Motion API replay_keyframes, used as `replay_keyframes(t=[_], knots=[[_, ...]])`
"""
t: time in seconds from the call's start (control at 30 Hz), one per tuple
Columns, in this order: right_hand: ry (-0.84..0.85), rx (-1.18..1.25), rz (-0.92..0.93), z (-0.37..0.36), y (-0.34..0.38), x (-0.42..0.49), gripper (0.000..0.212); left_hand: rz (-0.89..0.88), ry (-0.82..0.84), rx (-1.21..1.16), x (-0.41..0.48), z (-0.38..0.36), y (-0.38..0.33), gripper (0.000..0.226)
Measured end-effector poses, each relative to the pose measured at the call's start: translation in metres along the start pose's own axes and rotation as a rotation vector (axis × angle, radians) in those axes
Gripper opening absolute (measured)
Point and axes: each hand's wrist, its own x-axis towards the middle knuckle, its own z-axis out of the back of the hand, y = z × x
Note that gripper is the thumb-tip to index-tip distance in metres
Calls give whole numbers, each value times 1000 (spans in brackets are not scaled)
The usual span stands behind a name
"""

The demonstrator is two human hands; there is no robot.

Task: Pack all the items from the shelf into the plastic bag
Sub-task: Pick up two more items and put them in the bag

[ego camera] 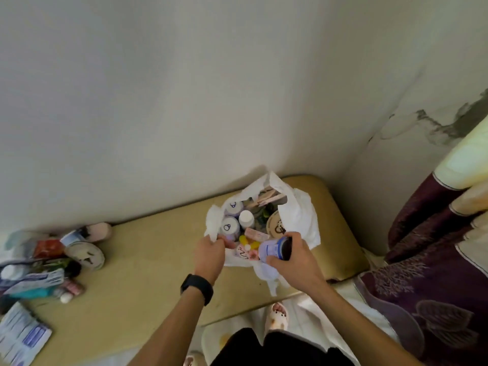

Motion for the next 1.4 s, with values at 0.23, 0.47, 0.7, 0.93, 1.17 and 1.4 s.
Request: replay_keyframes(t=[0.23, 0.47, 0.7, 0.93, 1.17, 1.4], knots=[[-79, -71, 77, -7, 29, 23, 62, -55, 97, -419, -10, 86, -61, 26], [-13, -102, 110, -15, 45, 28, 70, 40, 206, -285, -44, 68, -21, 26], [181, -299, 309, -70, 95, 38, 70, -35, 94, -440, -42, 85, -14, 11], [338, -781, 457, -127, 70, 66, 59, -33, 50, -352, -45, 85, -8, 11], [207, -885, 566, -100, 43, 72, 37, -15, 10, -291, -45, 87, 5, 12], [126, -1361, 246, 10, -3, 57, 44, -56, -12, -274, -37, 74, -13, 13]])
